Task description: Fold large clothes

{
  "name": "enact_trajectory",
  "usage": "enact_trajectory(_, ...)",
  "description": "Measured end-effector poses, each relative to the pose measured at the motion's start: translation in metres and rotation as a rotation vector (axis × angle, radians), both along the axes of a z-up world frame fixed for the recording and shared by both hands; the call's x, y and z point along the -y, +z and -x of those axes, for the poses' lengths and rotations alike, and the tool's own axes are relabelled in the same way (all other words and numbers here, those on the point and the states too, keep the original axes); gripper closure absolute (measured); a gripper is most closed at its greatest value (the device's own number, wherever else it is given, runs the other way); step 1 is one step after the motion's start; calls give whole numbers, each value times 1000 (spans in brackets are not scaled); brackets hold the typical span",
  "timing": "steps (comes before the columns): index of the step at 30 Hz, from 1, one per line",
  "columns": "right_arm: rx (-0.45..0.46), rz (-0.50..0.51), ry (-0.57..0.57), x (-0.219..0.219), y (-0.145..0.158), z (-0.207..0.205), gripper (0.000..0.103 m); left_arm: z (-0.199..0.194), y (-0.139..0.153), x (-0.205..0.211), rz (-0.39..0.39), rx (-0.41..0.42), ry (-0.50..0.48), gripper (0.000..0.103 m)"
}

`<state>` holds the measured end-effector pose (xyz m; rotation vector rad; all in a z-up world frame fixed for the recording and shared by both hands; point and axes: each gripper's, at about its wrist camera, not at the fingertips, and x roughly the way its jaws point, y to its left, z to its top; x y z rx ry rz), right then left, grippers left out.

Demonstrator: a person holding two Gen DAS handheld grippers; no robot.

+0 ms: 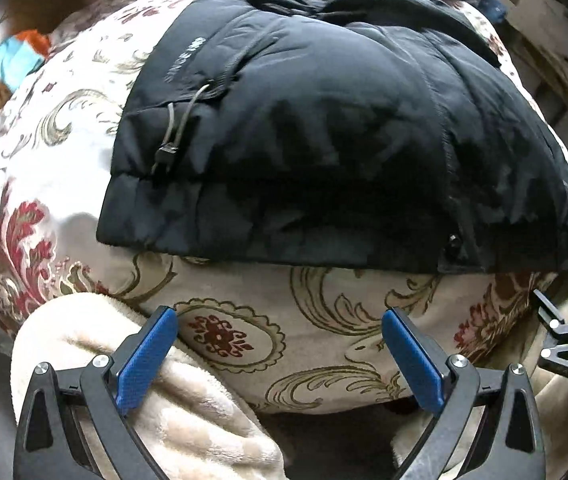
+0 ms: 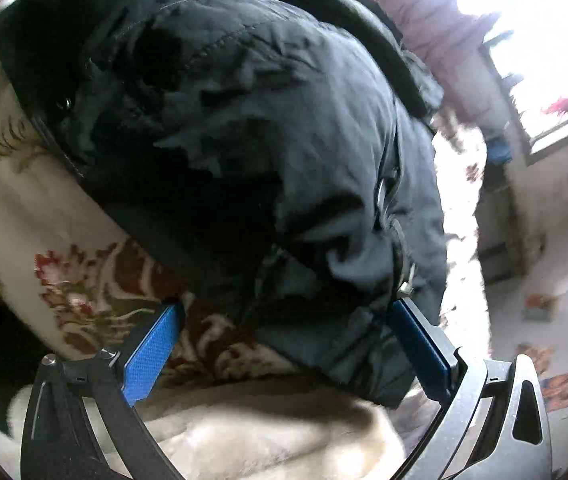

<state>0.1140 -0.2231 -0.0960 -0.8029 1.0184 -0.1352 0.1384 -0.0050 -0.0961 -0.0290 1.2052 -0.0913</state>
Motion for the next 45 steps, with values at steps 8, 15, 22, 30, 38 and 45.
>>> enact_trajectory(8, 15, 153, 59, -23, -24, -11, 3, 2, 5, -13, 35, 29, 15, 0)
enact_trajectory(15, 118, 49, 39, -19, -5, -16, 3, -5, 18, 3, -39, 157, -56, 0)
enact_trajectory(22, 344, -213, -15, 10, 41, -3, 2, -4, 24, 26, -89, 225, -154, 0)
enact_trajectory(30, 469, -395, -38, 36, 63, 0, 2, 12, 17, 67, -223, 293, -295, 0)
enact_trajectory(38, 466, -563, -63, 64, 88, -22, 2, -12, -6, 68, -462, 303, -176, 0)
enact_trajectory(45, 490, -627, -82, 68, 107, -37, 2, -39, 9, 33, -505, 381, 24, 0)
